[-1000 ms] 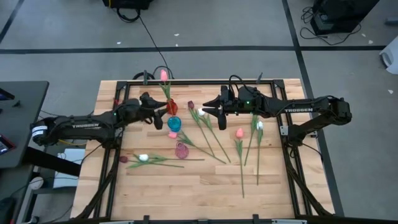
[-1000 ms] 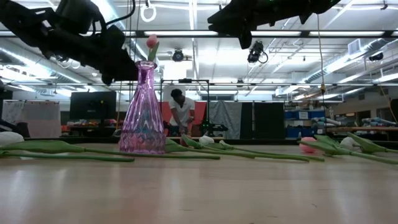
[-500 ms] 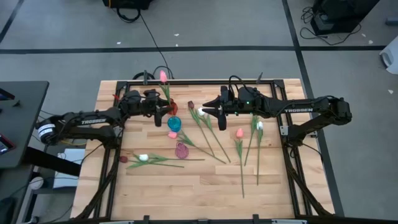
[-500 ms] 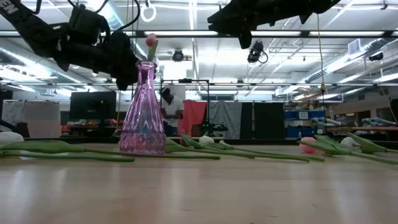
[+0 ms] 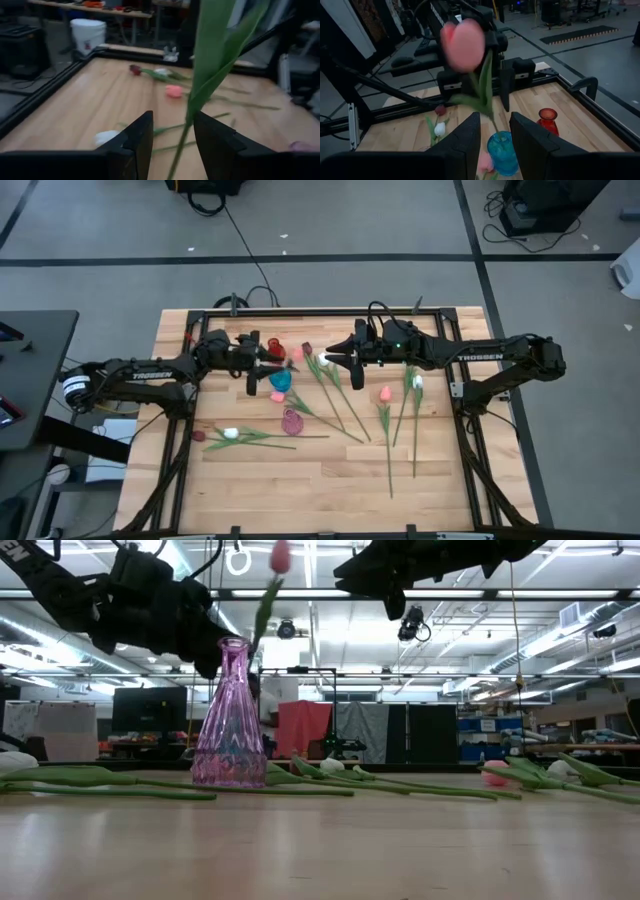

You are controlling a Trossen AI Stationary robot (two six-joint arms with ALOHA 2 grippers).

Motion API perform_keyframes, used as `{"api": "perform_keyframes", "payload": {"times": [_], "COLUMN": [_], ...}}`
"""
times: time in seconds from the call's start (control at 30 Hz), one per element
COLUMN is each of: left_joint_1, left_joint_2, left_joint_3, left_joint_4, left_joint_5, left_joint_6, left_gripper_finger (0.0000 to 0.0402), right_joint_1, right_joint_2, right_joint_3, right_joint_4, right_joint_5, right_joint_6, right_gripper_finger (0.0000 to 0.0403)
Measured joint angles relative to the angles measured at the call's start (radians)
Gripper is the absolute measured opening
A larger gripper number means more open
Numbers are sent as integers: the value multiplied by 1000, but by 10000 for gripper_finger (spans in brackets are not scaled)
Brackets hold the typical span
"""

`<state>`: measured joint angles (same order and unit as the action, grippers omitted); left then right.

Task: Sort flowers into vase by color
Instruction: Put the bottom left white flower into the red vase

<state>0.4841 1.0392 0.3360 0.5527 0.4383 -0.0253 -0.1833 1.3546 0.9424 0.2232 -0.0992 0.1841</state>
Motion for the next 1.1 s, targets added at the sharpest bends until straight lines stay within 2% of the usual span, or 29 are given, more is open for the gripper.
{"api": "perform_keyframes", "payload": {"times": [0.17, 0.3, 0.47, 0.73, 0.93, 1.1], "left_joint_1": [14, 12, 1, -172, -309, -404], "left_joint_2": [-73, -195, -343, -472, -552, -600], "left_joint_3": [0, 0, 0, 0, 0, 0], "left_joint_4": [-64, -176, -317, -489, -525, -573], "left_joint_5": [-5, -88, -183, -433, -622, -690], "left_joint_6": [55, 127, 146, 126, 140, 131], "left_gripper_finger": [147, 147, 147, 147, 147, 141], "right_joint_1": [0, -6, -33, -45, -2, 11], "right_joint_2": [0, 0, 0, -50, -130, -147], "right_joint_3": [0, 0, 0, 0, 0, -1], "right_joint_4": [-2, -17, -54, -180, -189, -224], "right_joint_5": [0, -1, -2, 5, 119, 150], "right_joint_6": [5, 2, -10, -11, -29, -31], "right_gripper_finger": [119, 119, 119, 119, 119, 119]}}
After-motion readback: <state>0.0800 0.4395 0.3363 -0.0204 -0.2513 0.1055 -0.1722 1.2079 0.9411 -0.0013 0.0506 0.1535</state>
